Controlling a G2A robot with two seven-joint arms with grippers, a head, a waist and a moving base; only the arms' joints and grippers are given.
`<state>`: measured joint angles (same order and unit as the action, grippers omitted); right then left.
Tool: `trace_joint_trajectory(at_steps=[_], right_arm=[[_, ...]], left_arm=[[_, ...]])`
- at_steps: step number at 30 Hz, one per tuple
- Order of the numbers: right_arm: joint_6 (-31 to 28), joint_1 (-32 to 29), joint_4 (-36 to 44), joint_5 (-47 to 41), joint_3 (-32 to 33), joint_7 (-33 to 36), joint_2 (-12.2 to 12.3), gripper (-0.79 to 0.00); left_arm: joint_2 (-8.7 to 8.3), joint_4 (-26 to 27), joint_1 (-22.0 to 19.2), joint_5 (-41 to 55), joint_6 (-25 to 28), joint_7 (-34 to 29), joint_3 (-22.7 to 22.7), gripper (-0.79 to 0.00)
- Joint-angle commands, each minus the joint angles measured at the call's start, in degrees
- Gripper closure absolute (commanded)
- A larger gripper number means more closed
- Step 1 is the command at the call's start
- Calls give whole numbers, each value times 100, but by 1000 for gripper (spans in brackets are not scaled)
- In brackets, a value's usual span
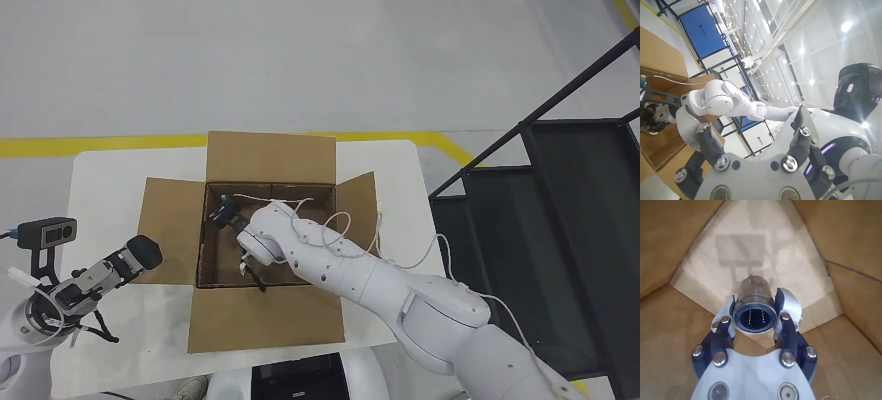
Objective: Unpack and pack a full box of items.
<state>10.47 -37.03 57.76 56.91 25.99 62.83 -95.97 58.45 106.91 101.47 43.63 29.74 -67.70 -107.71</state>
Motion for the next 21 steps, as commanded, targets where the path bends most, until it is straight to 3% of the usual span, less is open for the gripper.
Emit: trace_joint_trajectory(at_steps=[1, 6, 13, 19, 21], right_arm=[[-53, -116, 361, 151, 167, 7, 122, 0], [-302, -755, 1731, 760, 911, 216, 622, 0], [-1324, -2440, 4389, 1587, 2409, 541, 1344, 0], [-2652, -3550, 5744, 1239, 3378, 91, 1654, 0], [-2708, -3582, 5773, 1222, 3415, 56, 1664, 0]], left_arm=[[0, 0, 0, 0, 0, 0, 0, -785], [0, 0, 0, 0, 0, 0, 0, -785], [0, 0, 0, 0, 0, 0, 0, -785], [0, 0, 0, 0, 0, 0, 0, -785], [0, 0, 0, 0, 0, 0, 0, -785]])
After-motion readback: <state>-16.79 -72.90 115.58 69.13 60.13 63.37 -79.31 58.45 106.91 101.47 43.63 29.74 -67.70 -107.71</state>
